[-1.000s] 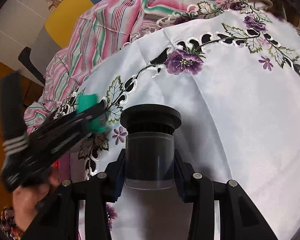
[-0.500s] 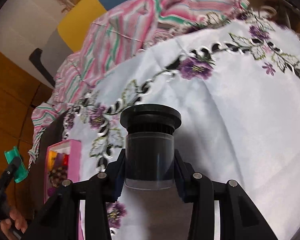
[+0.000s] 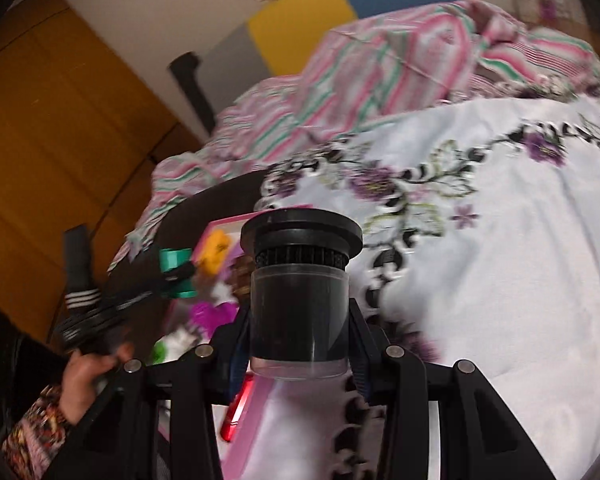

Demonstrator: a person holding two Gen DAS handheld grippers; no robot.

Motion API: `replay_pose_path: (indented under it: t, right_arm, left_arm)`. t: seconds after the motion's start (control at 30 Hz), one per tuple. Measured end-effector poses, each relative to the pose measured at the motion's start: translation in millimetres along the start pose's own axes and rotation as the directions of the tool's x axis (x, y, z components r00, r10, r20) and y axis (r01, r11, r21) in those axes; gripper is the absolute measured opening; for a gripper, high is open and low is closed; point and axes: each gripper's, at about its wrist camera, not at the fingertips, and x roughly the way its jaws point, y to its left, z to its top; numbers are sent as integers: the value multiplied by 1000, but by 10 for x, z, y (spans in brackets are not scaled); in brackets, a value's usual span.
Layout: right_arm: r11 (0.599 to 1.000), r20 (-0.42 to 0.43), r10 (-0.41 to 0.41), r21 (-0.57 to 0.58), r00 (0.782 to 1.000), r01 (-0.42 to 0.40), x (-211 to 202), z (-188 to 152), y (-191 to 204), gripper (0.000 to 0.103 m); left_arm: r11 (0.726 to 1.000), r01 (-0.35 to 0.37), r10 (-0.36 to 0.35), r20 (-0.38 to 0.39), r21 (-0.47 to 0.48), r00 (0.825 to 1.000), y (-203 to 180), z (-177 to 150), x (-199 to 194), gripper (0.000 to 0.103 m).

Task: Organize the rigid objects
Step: 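Carry the teal stand into the pink tray and open the left tool while the right tool holds the cylinder, then carry the black-capped cylinder into the pink tray and open the right tool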

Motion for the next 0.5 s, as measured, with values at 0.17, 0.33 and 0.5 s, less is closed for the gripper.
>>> replay_pose_path:
  t: [0.17, 0.33, 0.5]
  right_arm:
    - [996, -14, 63, -63, 998, -64, 59, -78, 186, 43]
    - [985, -43, 92, -142, 995, -97, 109, -188, 405, 43]
    - [974, -96, 103, -193, 990, -120, 183, -400, 653, 43]
  left_arm:
    - [997, -65, 66, -17, 40, 998, 17, -106, 9, 41]
    - [998, -69, 69, 6, -4, 998, 73, -226, -275, 46]
    - [994, -38, 47, 85, -100, 995, 214, -414, -753, 46]
